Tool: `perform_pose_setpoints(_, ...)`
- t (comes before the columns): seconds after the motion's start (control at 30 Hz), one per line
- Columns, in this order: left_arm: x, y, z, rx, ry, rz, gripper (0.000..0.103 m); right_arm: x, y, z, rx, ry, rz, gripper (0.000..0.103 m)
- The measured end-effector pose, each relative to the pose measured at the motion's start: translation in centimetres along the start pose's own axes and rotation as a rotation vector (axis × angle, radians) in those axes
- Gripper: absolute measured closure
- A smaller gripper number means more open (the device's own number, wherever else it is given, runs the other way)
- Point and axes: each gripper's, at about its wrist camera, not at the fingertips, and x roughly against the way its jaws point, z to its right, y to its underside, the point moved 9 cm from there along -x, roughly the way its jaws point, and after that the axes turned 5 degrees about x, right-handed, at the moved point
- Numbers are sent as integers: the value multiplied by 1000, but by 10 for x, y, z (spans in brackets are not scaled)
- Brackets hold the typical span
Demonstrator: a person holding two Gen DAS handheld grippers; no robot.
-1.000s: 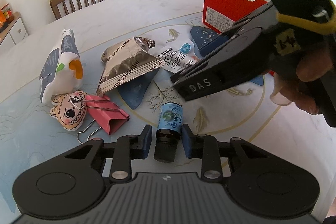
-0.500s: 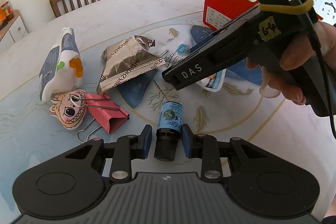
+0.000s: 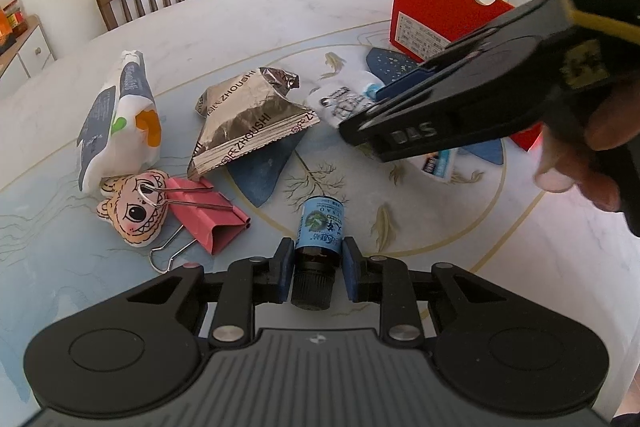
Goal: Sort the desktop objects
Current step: 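Carry the bottle with the left gripper and the sausage bag with the right gripper to the box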
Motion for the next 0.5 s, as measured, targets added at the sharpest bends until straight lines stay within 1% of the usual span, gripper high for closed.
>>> perform_pose_setpoints(0.23,9,-5,2,7,4,12,80,23,9,4,-42,-10,21,68)
perform_pose_setpoints(0.33,14,-9,4,17,12,24,83,35,10,4,-67,-14,44,68)
perform_pose_setpoints(0.4,17,-11,6,10,13,30,83,41,12,5,-76,-16,54,68)
perform_pose_setpoints(0.5,12,-9,8,-9,4,13,83,45,17,6,-93,-16,46,68)
